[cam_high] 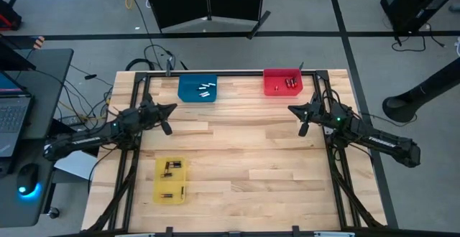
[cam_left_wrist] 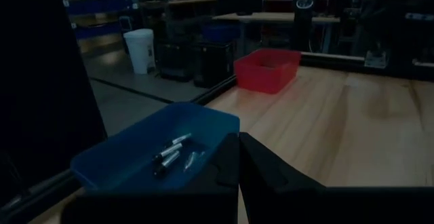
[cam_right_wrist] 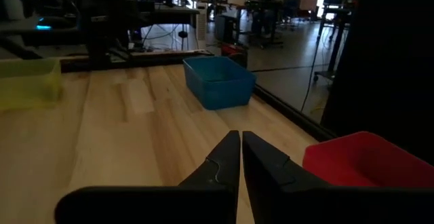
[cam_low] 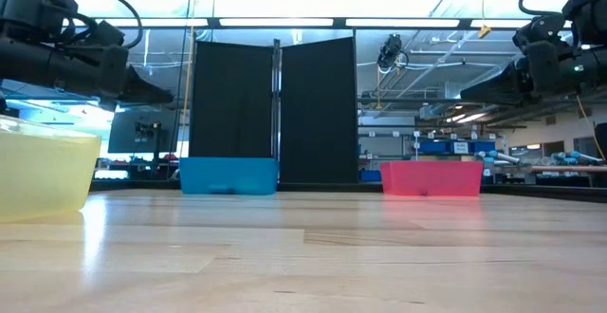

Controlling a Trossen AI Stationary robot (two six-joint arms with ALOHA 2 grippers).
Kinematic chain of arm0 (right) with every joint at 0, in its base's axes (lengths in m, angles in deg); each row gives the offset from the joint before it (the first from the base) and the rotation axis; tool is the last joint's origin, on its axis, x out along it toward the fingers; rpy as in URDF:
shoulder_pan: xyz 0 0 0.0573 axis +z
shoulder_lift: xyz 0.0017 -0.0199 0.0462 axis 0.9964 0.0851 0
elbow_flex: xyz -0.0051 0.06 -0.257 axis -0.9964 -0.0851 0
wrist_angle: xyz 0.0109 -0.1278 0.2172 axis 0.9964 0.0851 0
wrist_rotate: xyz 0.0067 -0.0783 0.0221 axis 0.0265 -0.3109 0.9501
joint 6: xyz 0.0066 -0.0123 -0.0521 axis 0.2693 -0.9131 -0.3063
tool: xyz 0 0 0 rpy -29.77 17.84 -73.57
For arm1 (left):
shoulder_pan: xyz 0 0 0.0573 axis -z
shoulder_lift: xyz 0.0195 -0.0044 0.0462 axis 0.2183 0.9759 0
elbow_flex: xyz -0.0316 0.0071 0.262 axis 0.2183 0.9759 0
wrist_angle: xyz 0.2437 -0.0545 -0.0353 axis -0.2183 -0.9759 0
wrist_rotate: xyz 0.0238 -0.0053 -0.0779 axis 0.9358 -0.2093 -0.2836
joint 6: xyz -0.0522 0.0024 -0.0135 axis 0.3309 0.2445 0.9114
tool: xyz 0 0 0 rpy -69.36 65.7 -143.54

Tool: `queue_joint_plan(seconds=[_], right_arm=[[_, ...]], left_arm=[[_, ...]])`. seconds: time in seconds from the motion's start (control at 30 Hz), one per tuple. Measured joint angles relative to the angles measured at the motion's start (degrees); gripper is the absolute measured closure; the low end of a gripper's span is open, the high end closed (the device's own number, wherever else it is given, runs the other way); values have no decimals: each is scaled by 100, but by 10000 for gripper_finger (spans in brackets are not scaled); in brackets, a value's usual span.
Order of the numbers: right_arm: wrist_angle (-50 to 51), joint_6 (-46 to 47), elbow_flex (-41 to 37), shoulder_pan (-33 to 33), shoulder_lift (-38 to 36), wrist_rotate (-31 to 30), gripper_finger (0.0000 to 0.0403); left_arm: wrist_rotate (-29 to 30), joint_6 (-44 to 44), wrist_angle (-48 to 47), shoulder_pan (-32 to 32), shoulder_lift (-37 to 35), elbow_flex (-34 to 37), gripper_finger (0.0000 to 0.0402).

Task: Sort batteries
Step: Return to Home Position

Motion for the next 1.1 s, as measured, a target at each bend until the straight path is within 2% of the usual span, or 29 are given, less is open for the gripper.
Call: queue_joint_plan(seconds=[0.23,1.1], right_arm=[[0,-4,0,2,0,-4,374],[-42,-11,0,2,0,-17,375]], left_arm=[[20,0,384,2,68,7,392],[13,0,435,2,70,7,392]])
